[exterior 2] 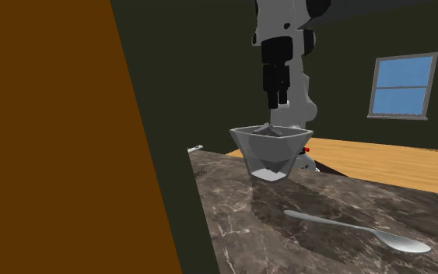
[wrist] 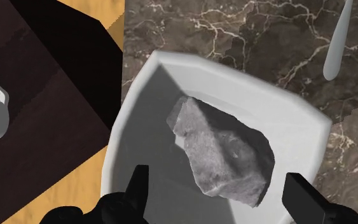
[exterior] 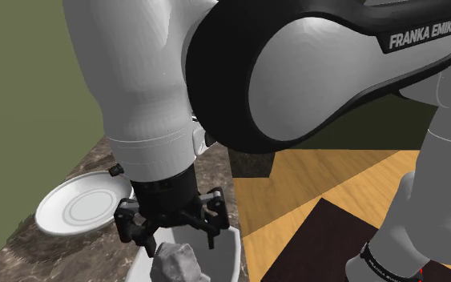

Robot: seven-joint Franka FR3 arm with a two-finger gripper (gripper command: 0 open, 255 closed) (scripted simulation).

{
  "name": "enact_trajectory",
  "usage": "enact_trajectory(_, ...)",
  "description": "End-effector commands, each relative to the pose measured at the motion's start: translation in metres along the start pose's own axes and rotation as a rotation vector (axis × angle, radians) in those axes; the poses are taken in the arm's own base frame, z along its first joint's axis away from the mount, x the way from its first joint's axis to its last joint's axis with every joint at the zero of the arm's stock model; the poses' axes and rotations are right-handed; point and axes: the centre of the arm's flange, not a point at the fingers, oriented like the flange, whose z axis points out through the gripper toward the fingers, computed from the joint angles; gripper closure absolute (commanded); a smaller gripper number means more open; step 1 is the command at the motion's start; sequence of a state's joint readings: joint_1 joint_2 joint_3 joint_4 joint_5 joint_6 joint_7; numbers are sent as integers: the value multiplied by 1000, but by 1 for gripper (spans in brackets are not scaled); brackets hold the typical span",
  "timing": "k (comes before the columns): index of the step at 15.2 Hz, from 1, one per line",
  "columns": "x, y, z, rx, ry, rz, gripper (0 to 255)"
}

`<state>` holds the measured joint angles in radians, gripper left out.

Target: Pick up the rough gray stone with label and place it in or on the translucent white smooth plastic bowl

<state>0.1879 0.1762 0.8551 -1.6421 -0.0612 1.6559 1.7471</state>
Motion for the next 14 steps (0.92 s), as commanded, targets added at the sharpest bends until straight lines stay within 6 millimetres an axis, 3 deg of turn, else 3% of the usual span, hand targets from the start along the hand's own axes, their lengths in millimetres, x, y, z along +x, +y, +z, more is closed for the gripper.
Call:
enact_trajectory(1, 0, 0, 0, 0, 0, 0, 0)
enact_trajectory(2, 0, 0, 0, 0, 0, 0, 0)
enact_trajectory(6, 0, 0, -50, 0, 0, 0, 0)
enact_trajectory(14, 0, 0, -50, 0, 0, 0, 0)
